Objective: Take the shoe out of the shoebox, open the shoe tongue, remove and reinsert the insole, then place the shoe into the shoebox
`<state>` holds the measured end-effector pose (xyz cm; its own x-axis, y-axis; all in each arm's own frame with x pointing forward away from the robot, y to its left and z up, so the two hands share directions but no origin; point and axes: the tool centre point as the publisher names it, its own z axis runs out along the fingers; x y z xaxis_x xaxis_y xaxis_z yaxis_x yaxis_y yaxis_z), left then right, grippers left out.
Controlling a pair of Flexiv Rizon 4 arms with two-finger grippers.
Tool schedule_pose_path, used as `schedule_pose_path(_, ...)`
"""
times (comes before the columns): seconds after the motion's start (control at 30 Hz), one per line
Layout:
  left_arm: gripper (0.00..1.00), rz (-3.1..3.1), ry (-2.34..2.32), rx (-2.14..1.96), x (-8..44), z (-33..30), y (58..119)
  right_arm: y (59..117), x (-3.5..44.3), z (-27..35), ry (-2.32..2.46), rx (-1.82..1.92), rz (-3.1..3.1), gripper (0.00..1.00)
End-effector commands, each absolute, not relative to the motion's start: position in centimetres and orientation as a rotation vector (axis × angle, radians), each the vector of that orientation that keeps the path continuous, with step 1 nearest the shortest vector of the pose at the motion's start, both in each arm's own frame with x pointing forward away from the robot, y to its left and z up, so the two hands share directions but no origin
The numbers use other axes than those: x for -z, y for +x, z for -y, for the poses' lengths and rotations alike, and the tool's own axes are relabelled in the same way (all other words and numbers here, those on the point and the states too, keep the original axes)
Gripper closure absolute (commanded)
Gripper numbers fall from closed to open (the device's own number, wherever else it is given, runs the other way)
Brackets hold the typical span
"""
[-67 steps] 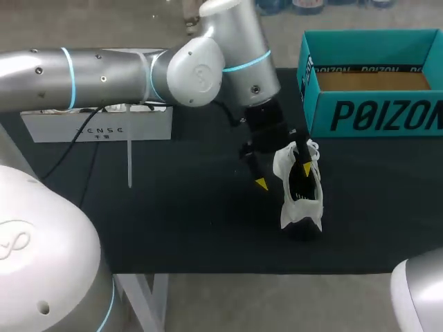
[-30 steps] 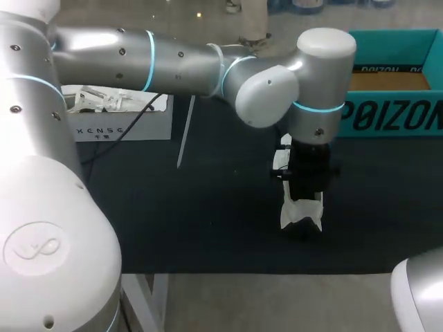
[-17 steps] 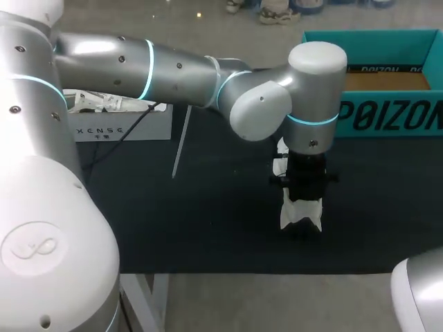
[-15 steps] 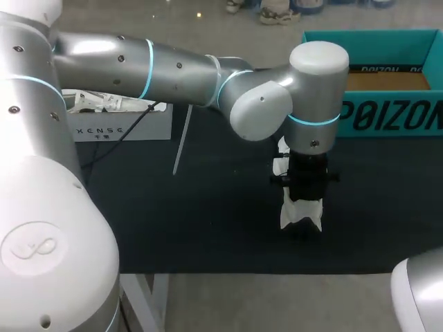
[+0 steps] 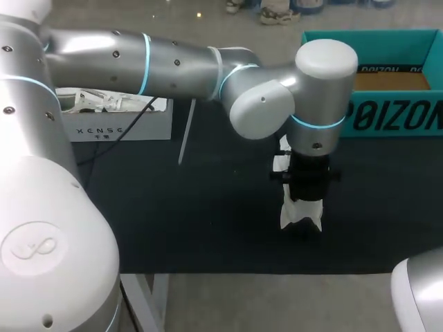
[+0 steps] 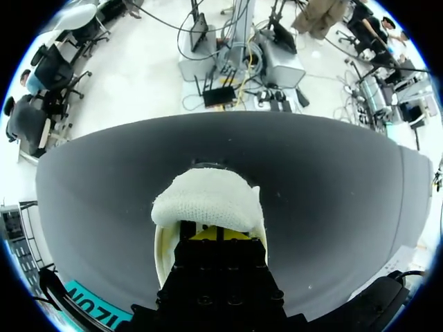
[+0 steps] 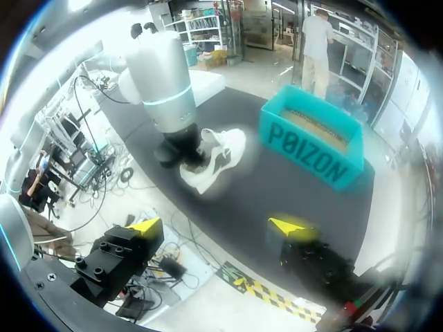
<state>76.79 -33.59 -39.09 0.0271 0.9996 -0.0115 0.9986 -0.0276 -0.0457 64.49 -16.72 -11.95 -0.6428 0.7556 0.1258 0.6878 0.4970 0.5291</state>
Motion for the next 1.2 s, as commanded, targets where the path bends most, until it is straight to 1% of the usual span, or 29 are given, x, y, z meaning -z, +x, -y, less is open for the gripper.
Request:
schedule_pose_path(0.03, 1.0, 2.164, -2.231, -0.047, 40.4, 34.4, 76.7, 64.7, 11.8, 16.8, 1.267, -0.834, -2.617, 0.0)
schedule_pose_path(0.13, 1.0, 2.162, -2.227, -0.035, 40.3, 34.4, 76.7, 64.7, 11.8, 16.8, 1.267, -0.834, -2.617, 0.0)
schedule_pose_path(0.4, 1.0, 2.207, -2.263, 0.046, 37.0, 34.0, 77.8, 64.7, 11.8, 16.8, 1.267, -0.834, -2.617, 0.0)
schedule_pose_path(0.6, 1.0, 2.221, -2.26, 0.106, 35.6, 33.5, 79.1, 64.7, 11.8, 16.8, 1.267, -0.834, -2.617, 0.0)
schedule_pose_path(0.77, 1.0, 2.253, -2.257, 0.146, 35.3, 33.3, 80.2, 64.7, 11.8, 16.8, 1.267, -0.834, -2.617, 0.0)
schedule_pose_path(0.97, 1.0, 2.3, -2.224, 0.178, 36.4, 33.5, 81.6, 64.7, 11.8, 16.8, 1.267, -0.834, -2.617, 0.0)
schedule_pose_path(1.2, 1.0, 2.361, -2.202, 0.196, 35.9, 33.3, 84.0, 64.7, 11.8, 16.8, 1.267, -0.834, -2.617, 0.0)
